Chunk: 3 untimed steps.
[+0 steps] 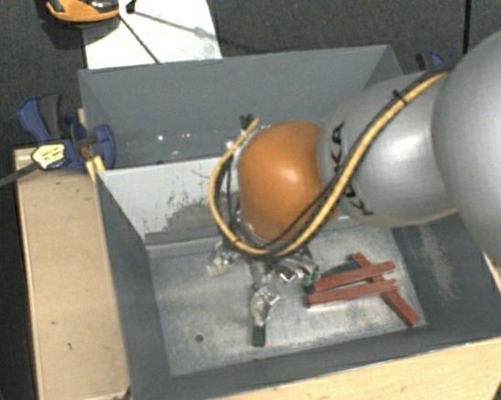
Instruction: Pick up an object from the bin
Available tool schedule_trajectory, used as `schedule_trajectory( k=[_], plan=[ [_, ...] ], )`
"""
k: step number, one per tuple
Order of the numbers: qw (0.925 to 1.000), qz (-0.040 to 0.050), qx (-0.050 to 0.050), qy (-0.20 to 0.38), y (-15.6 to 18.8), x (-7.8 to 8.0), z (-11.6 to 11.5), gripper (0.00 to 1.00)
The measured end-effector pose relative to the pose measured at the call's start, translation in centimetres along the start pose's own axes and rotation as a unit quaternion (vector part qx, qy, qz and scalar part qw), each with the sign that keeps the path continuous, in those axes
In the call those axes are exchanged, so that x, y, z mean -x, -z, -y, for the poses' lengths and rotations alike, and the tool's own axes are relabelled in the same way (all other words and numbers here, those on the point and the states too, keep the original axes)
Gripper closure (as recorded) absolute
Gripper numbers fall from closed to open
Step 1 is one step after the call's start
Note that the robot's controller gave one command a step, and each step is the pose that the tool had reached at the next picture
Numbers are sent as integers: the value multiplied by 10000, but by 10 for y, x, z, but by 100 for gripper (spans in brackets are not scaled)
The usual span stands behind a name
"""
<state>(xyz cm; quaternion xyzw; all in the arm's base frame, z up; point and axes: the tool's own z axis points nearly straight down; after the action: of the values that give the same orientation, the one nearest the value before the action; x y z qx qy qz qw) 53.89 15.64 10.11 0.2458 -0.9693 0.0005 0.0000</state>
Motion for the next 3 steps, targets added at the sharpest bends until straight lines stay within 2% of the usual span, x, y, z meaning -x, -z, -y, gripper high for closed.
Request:
schedule_trajectory(
  k=[1, 2, 3],
  plan=[
    [10000, 15, 5, -12, -1, -3, -3, 0],
    [9970, -18, -6, 778, 13, -10, 4, 0],
    [9936, 9, 8, 1133, -21, -82, 31, 100]
  ],
)
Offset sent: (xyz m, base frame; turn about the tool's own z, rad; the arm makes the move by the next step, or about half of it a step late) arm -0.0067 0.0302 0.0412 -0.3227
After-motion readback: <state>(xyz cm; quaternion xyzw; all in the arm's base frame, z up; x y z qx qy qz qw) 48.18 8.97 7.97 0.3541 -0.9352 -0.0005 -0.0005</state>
